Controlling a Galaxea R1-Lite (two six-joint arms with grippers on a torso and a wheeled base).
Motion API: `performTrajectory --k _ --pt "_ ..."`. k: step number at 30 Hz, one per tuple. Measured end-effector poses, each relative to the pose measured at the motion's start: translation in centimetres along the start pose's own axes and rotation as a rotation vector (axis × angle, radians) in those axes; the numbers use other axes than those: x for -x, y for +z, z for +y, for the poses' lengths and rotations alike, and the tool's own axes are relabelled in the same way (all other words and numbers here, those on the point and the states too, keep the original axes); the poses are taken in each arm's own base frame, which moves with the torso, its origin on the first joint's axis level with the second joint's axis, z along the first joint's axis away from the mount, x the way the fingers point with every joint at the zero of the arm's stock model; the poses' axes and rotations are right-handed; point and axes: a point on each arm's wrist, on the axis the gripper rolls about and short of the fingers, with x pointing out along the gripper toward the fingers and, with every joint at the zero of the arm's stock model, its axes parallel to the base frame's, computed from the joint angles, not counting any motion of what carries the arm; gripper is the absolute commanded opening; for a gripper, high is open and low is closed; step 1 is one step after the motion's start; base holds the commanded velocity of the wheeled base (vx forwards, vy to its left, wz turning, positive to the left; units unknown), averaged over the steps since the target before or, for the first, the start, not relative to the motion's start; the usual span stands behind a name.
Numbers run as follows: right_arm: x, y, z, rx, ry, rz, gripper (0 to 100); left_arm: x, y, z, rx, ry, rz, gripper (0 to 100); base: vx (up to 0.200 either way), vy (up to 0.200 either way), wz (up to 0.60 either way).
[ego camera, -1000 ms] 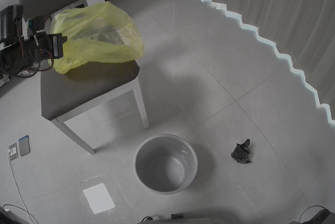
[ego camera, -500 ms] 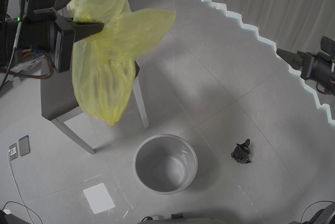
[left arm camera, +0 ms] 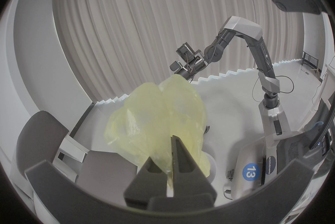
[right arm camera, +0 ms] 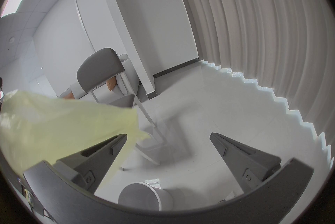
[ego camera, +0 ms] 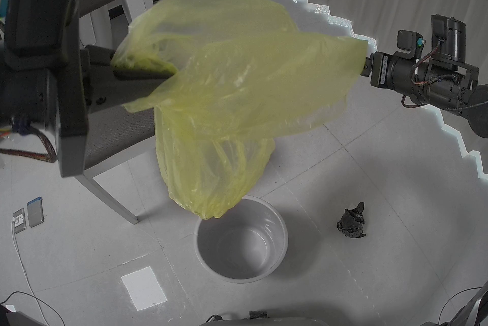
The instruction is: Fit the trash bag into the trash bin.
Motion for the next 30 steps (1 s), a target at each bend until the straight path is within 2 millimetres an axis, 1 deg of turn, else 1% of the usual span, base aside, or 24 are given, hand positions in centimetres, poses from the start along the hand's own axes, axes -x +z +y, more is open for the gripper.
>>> performTrajectory --k 3,7,13,18,20,25,30 --pt "0.0 0.0 -0.3 -0.004 -0.006 0.013 100 -0.4 -0.2 0.3 0.003 0.017 0.012 0 0.000 0.000 0.00" --pt "0.9 0.1 -0.9 -0.007 -0.011 0.044 100 -1.1 -0.5 1.4 0.011 0.084 0.017 0 0.000 0.000 0.00" --pt "4.0 0.2 -2.5 -0.006 -0.015 0.119 100 -2.4 -1.4 2.5 0.016 0.144 0.041 0 0.000 0.000 0.00" --pt "6.1 0.8 -3.4 0.002 -0.001 0.124 100 -3.0 -2.0 2.4 0.019 0.136 0.062 0 0.000 0.000 0.00" --pt "6.5 0.9 -3.4 0.004 -0.002 0.119 100 -3.1 -2.0 2.4 0.019 0.136 0.062 0 0.000 0.000 0.00" --pt "6.6 0.3 -2.6 0.004 0.028 0.136 100 -3.2 -1.8 2.5 0.020 0.148 0.052 0 0.000 0.000 0.00" --pt "5.8 -0.9 -1.3 0.007 0.078 0.174 100 -3.2 -1.7 2.6 0.019 0.150 0.043 0 0.000 0.000 0.00"
